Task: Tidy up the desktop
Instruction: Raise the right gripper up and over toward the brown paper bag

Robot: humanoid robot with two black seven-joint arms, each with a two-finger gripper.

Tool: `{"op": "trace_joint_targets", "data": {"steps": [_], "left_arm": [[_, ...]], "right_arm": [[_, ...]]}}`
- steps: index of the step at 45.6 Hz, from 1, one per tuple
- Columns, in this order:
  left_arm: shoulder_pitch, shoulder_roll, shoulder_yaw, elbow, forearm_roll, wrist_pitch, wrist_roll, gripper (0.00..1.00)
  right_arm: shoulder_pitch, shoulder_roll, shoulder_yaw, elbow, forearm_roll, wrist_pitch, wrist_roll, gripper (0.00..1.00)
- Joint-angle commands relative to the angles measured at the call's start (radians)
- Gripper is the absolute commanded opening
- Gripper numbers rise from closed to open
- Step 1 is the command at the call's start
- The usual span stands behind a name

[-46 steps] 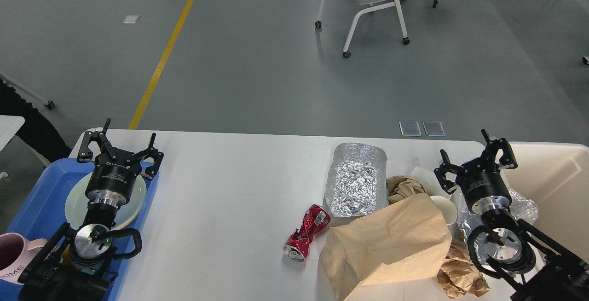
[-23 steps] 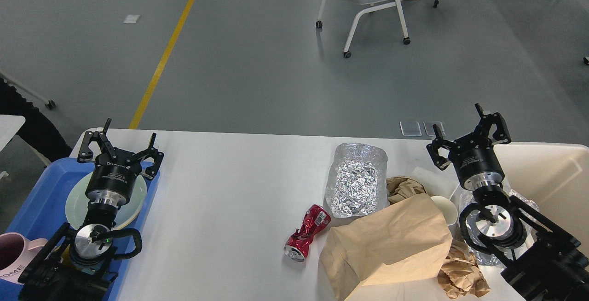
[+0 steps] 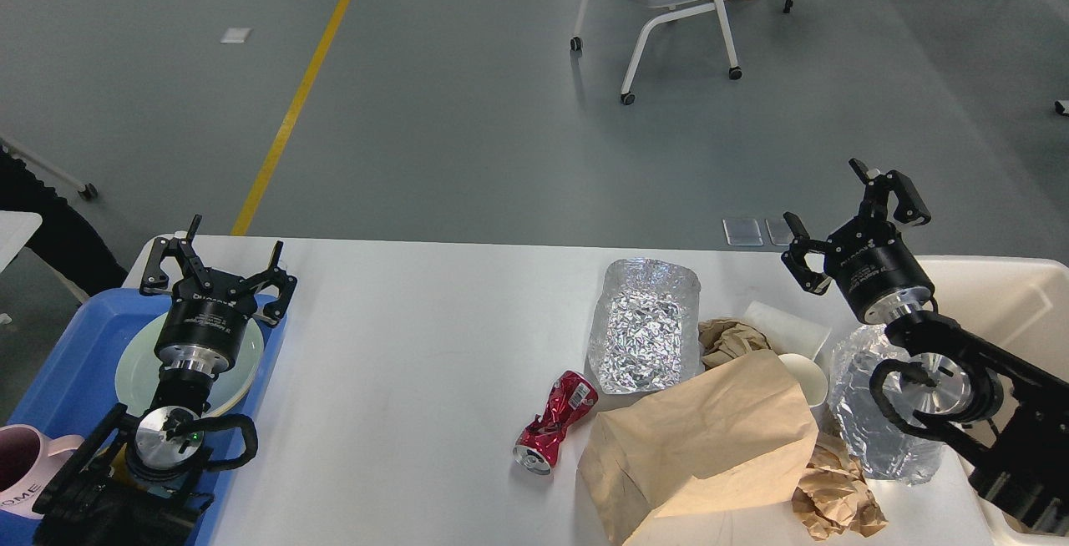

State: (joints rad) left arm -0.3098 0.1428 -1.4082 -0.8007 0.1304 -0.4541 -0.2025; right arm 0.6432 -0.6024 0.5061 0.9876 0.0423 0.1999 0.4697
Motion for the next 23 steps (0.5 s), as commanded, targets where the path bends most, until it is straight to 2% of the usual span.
{"op": "trace_joint_targets", "data": {"steps": [1,6,13,18,23], "left_arm": [[0.000,0.000,0.000,0.000,0.000,0.000,0.000,0.96],[0.000,0.000,0.000,0.000,0.000,0.000,0.000,0.96],[0.000,0.000,0.000,0.000,0.000,0.000,0.000,0.96],[0.000,0.000,0.000,0.000,0.000,0.000,0.000,0.96],[0.000,-0.002,0.000,0.000,0.000,0.000,0.000,0.96]], "right_arm": [[0.225,-0.077,-0.309,-0.006,0.001,0.010,0.000,1.00],[0.446,-0.128,-0.642,-0.017,0.002,0.009,0.000,1.00],[0.647,-0.065,-0.931,-0.004,0.001,0.023,0.000,1.00],[0.762,-0.007,-1.124,0.000,0.001,0.096,-0.002,1.00],[0.924,0.026,-1.375,0.011,0.004,0.240,0.000,1.00]]}}
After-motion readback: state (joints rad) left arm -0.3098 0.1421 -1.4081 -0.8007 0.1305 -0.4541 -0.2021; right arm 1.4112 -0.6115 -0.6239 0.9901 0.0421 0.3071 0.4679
